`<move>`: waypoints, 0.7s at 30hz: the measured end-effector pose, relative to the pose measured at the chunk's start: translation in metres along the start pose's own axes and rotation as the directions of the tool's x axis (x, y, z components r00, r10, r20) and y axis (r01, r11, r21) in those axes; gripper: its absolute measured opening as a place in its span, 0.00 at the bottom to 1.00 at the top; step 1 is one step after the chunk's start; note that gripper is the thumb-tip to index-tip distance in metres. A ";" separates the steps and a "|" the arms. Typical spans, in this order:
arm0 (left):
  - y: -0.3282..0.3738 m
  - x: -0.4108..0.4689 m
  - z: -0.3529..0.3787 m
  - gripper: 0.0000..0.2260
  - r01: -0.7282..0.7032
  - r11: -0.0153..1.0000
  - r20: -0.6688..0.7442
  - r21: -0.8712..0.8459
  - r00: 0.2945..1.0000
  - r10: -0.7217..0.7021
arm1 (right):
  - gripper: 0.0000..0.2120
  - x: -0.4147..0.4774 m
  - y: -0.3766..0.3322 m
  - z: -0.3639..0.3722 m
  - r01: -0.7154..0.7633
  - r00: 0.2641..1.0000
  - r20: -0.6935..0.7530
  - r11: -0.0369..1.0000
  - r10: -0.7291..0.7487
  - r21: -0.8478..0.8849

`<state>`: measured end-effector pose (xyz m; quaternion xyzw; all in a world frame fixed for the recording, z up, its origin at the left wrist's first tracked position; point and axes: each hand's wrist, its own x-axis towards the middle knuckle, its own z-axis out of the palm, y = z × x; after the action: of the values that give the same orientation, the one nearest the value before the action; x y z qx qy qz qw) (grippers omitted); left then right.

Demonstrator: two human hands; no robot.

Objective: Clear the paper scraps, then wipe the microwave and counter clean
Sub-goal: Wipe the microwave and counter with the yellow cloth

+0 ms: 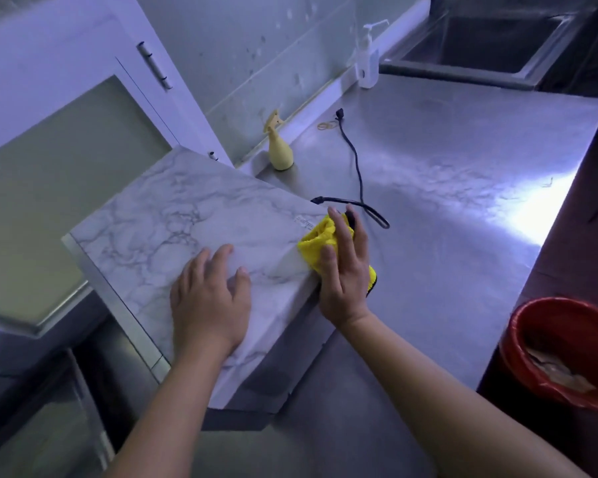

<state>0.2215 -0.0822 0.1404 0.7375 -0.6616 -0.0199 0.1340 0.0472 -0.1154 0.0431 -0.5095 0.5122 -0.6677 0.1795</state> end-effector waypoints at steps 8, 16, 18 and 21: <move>0.003 -0.001 -0.001 0.21 0.007 1.000 0.012 0.019 1.000 -0.007 | 0.18 -0.027 0.062 0.007 -0.429 0.889 -0.036 0.858 0.457 0.283; 0.003 0.001 0.000 0.19 0.000 0.999 0.003 0.033 1.000 0.000 | 0.22 -0.055 0.082 0.011 -0.800 0.558 0.039 0.525 0.829 0.291; 0.005 0.001 -0.001 0.19 -0.006 1.000 -0.002 0.031 1.000 0.006 | 0.23 -0.055 0.079 0.011 -0.862 0.425 0.057 0.385 0.904 0.330; 0.007 0.001 -0.002 0.22 0.000 1.000 0.004 0.022 1.000 0.000 | 0.22 -0.068 0.068 0.015 -0.895 0.241 0.063 0.197 0.969 0.399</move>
<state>0.2155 -0.0830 0.1445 0.7389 -0.6620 -0.0143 0.1247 0.0695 -0.0992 -0.0502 0.0207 0.6004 -0.5468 0.5832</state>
